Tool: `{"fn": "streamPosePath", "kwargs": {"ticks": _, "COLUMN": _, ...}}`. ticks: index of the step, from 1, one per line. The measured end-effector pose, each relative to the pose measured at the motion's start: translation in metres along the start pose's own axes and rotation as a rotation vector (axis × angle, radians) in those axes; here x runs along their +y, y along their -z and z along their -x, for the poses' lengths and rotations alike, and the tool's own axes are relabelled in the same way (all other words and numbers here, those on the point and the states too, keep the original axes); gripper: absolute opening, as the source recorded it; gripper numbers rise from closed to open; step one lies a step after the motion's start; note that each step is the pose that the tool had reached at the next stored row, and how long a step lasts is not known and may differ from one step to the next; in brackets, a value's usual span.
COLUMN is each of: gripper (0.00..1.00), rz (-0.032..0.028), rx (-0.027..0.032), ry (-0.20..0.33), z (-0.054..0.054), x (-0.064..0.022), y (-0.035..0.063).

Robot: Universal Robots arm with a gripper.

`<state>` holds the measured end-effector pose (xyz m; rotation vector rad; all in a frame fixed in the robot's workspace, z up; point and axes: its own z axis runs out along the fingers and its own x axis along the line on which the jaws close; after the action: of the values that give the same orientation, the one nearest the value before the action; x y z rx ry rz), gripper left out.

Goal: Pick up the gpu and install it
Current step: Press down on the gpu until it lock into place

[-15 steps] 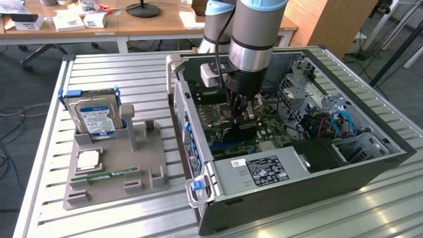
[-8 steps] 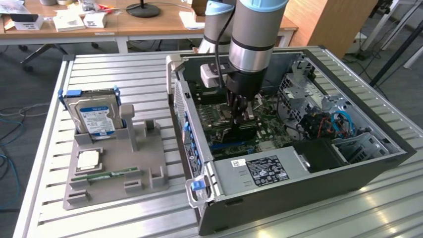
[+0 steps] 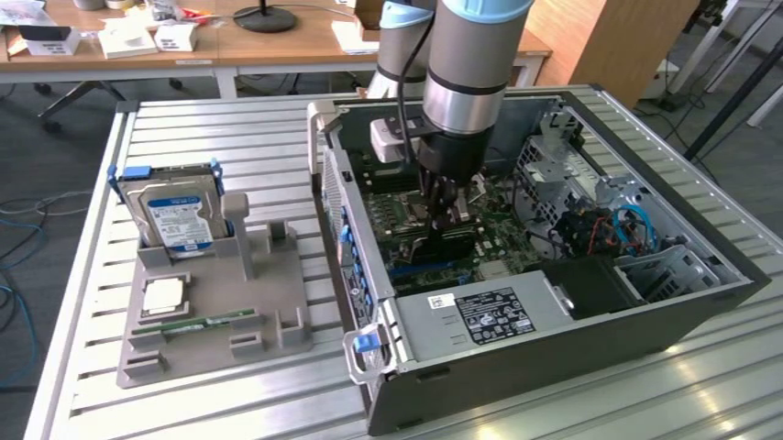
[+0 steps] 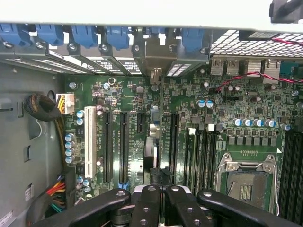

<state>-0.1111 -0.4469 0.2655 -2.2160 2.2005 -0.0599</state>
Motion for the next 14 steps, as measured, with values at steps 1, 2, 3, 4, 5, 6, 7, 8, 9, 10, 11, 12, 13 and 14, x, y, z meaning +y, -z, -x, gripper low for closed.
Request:
{"fn": "streamPosePath", "kwargs": {"ticks": 1, "gripper": 0.10, "rz": 0.0000, "rx": -0.0001, "ry": 0.000, "z": 0.0000, "x": 0.0001, "y": -0.0001}}
{"fn": "streamPosePath", "kwargs": {"ticks": 2, "gripper": 0.10, "rz": 0.0001, "rx": -0.0003, "ry": 0.000, "z": 0.0000, "x": 0.0003, "y": -0.0002}}
{"fn": "streamPosePath", "kwargs": {"ticks": 3, "gripper": 0.10, "rz": 0.0001, "rx": -0.0005, "ry": 0.000, "z": 0.0000, "x": 0.0004, "y": -0.0003}}
{"fn": "streamPosePath", "kwargs": {"ticks": 4, "gripper": 0.10, "rz": 0.0001, "rx": -0.0007, "ry": 0.000, "z": 0.0000, "x": 0.0005, "y": -0.0004}}
{"fn": "streamPosePath", "kwargs": {"ticks": 5, "gripper": 0.10, "rz": 0.0001, "rx": -0.0010, "ry": 0.000, "z": 0.0000, "x": 0.0007, "y": -0.0005}}
{"fn": "streamPosePath", "kwargs": {"ticks": 6, "gripper": 0.10, "rz": 0.0000, "rx": -0.0017, "ry": 0.000, "z": 0.0000, "x": 0.0009, "y": -0.0006}}
{"fn": "streamPosePath", "kwargs": {"ticks": 7, "gripper": 0.10, "rz": 0.0000, "rx": -0.0024, "ry": 0.000, "z": 0.0001, "x": 0.0012, "y": -0.0007}}
{"fn": "streamPosePath", "kwargs": {"ticks": 8, "gripper": 0.10, "rz": 0.0000, "rx": -0.0031, "ry": 0.000, "z": 0.0000, "x": 0.0015, "y": -0.0007}}
{"fn": "streamPosePath", "kwargs": {"ticks": 9, "gripper": 0.10, "rz": 0.0000, "rx": -0.0040, "ry": 0.000, "z": 0.0000, "x": 0.0018, "y": -0.0008}}
{"fn": "streamPosePath", "kwargs": {"ticks": 10, "gripper": 0.10, "rz": 0.0000, "rx": -0.0049, "ry": 0.000, "z": 0.0000, "x": 0.0021, "y": -0.0009}}
{"fn": "streamPosePath", "kwargs": {"ticks": 11, "gripper": 0.10, "rz": 0.0000, "rx": -0.0058, "ry": 0.000, "z": 0.0000, "x": 0.0024, "y": -0.0010}}
{"fn": "streamPosePath", "kwargs": {"ticks": 12, "gripper": 0.10, "rz": 0.0000, "rx": -0.0064, "ry": 0.000, "z": 0.0000, "x": 0.0026, "y": -0.0010}}
{"fn": "streamPosePath", "kwargs": {"ticks": 13, "gripper": 0.10, "rz": 0.0000, "rx": -0.0066, "ry": 0.000, "z": 0.0000, "x": 0.0026, "y": -0.0011}}
{"fn": "streamPosePath", "kwargs": {"ticks": 14, "gripper": 0.10, "rz": 0.0000, "rx": -0.0067, "ry": 0.000, "z": 0.0000, "x": 0.0026, "y": -0.0011}}
